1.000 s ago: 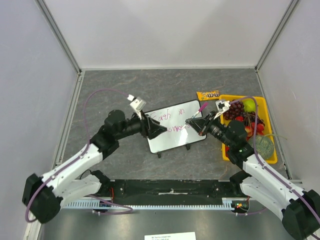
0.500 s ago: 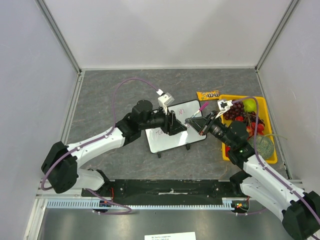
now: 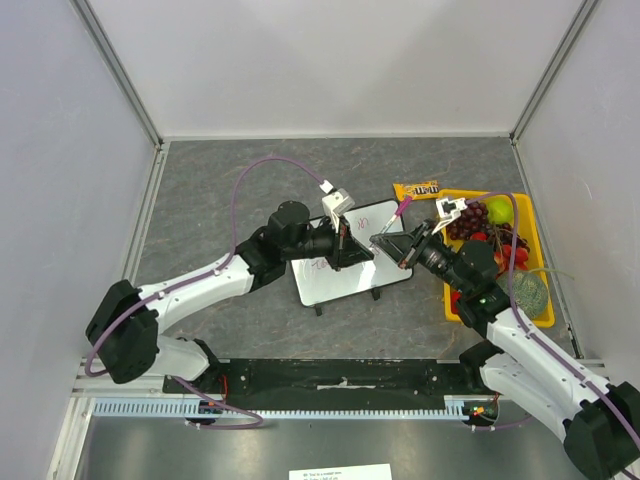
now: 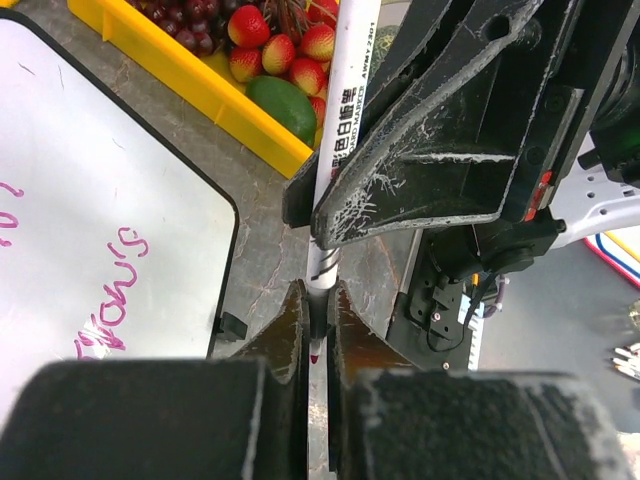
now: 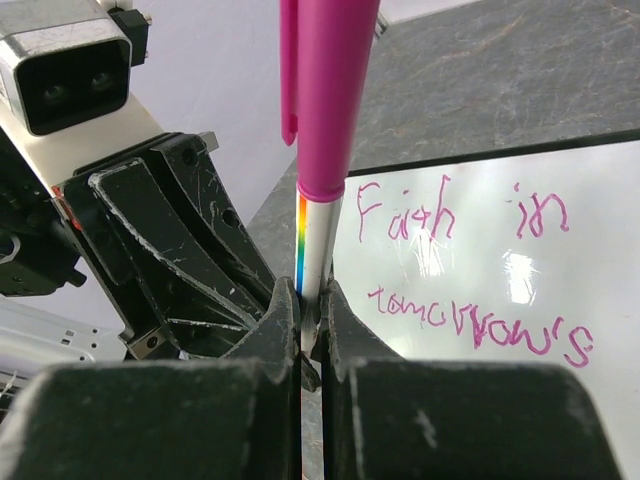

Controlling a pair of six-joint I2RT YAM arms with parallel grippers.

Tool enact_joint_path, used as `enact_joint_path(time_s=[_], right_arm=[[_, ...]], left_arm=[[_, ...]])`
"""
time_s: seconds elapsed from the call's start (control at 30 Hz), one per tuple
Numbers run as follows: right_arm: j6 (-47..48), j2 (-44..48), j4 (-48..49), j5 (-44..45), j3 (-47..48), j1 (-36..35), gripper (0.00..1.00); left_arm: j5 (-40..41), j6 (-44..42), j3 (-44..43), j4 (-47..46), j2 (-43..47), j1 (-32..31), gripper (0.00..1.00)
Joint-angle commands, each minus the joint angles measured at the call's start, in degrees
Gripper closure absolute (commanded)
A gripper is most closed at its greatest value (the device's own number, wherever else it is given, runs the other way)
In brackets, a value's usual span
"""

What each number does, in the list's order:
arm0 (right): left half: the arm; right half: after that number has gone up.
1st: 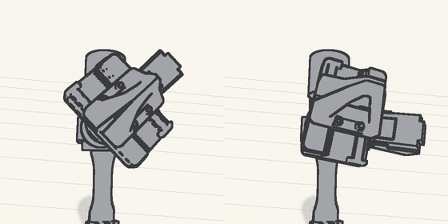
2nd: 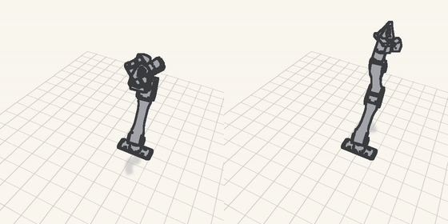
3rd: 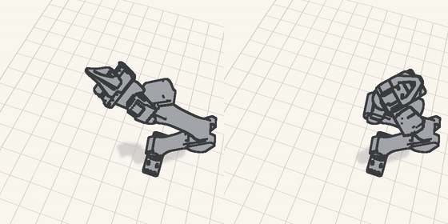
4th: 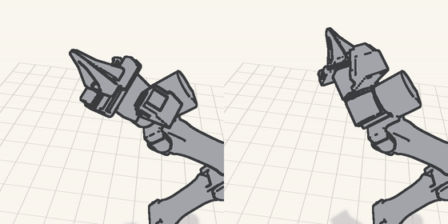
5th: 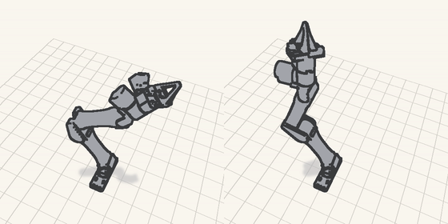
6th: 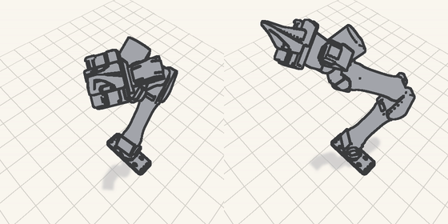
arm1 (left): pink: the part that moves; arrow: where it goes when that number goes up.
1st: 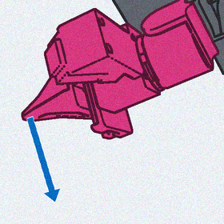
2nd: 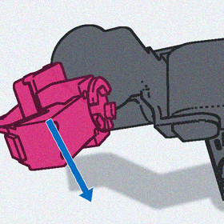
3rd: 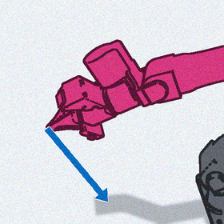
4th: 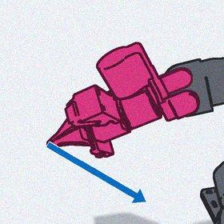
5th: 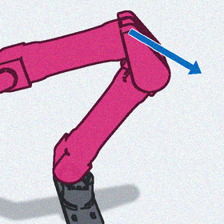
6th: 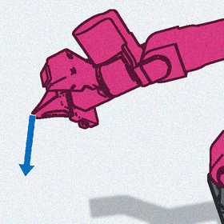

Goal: Write a sentence on the whiteboard
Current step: Pass from the right arm to the left, then pass from the left arm to the right

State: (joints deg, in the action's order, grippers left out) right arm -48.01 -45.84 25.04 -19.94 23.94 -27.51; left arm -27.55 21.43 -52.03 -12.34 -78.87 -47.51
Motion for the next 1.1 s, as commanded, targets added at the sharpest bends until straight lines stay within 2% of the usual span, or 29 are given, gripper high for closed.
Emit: enact_joint_path(time_s=[0.0,0.07,0.2,0.37,0.5,0.63,0.73,0.8,0.93,1.0,1.07], right_arm=[[2.65,-0.65,1.07,-2.2,4.44,0.0,0.97],[3.27,-1.26,0.11,-3.17,5.75,0.0,0.92],[6.08,-1.26,-3.84,-3.96,9.09,0.09,0.72],[11.18,-0.74,-11.23,-6.67,14.98,1.31,0.27],[13.29,-0.47,-12.91,-13.79,18.41,2.63,0.02],[12.33,-1.52,-11.95,-22.66,20.61,3.25,0.02],[6.55,-3.1,-4.15,-29.6,19.65,3.25,0.03],[2.85,-4.34,1.04,-33.3,18.95,3.34,0.08],[-0.33,-6.27,4.58,-36.39,18.95,3.25,0.22],[-0.42,-6.54,4.58,-36.92,18.77,3.25,0.36],[-0.42,-6.8,4.32,-38.06,18.77,3.25,0.43]], left_arm=[[0.92,-1.39,-1.32,0.82,3.37,-0.22,0.98],[0.74,-2.27,-1.84,2.75,4.25,-0.22,0.98],[1.36,-4.29,-3.07,8.46,6.97,-0.04,0.98],[1.63,-7.71,-6.49,17.5,10.31,-0.04,0.98],[-0.31,-10.35,-9.93,24.71,12.25,-0.13,0.98],[-3.38,-13.07,-12.13,30.08,14.35,-0.13,0.98],[-6.8,-15.01,-12.74,31.32,15.24,-0.13,0.98],[-9.35,-16.24,-14.14,32.98,14.72,-0.13,0.98],[-11.91,-17.47,-15.21,34.14,13.66,-0.13,0.98],[-11.83,-17.48,-15.29,33.96,13.57,-0.04,0.98],[-11.39,-17.65,-15.21,33.96,13.83,-0.13,0.98]])
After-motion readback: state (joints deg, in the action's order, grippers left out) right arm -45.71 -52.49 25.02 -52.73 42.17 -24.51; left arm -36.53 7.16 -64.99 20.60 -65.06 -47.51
